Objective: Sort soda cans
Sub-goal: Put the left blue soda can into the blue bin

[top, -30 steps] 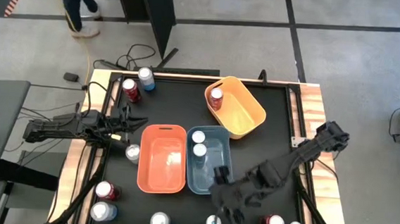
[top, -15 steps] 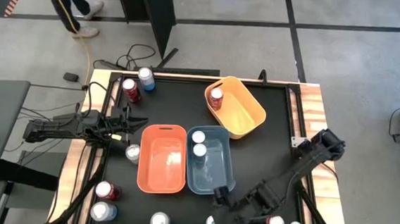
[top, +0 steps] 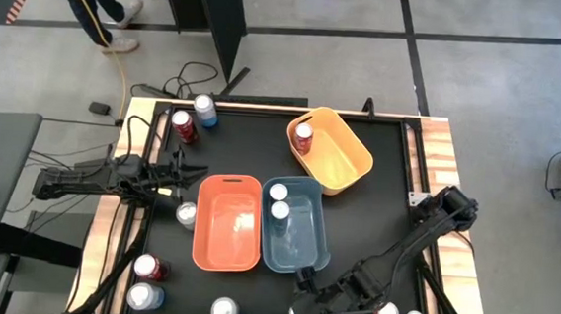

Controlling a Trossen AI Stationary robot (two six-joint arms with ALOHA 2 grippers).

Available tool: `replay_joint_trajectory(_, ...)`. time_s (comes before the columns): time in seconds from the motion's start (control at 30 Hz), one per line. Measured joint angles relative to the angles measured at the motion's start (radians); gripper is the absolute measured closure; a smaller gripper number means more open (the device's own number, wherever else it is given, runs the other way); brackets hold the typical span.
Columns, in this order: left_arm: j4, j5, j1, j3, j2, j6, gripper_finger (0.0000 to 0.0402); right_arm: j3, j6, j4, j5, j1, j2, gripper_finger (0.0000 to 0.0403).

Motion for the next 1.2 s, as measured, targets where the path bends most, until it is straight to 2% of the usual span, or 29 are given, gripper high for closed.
replay_joint_trajectory(0.53, -0.020, 0.000, -0.001, 0.000, 0.003, -0.032, 0.0343, 0.001, 0.000, -0.009, -0.064, -0.001, 0.081, 0.0042)
replay_joint_trajectory(1.03, -0.043, 0.000, -0.001, 0.000, 0.003, -0.052, 0.0343, 0.001, 0.013, 0.006, -0.074, -0.016, 0.081, 0.0133)
replay_joint_trajectory(1.2, -0.048, 0.000, -0.001, 0.000, 0.003, -0.055, 0.0343, 0.001, 0.011, 0.003, -0.077, -0.023, 0.074, 0.0176)
